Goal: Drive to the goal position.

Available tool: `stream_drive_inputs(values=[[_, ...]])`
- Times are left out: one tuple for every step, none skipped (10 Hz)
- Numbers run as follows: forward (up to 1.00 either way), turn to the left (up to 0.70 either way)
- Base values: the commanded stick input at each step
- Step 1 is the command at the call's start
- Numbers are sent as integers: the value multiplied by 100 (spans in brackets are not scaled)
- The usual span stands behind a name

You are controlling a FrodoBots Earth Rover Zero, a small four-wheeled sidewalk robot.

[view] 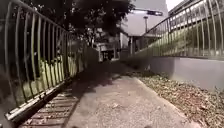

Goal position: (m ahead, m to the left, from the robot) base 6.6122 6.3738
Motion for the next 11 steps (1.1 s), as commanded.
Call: stream_drive_inputs(values=[[100, 0], [100, 0], [100, 0], [100, 0], [100, 0], [100, 0], [100, 0], [100, 0], [100, 0], [100, 0], [100, 0]])
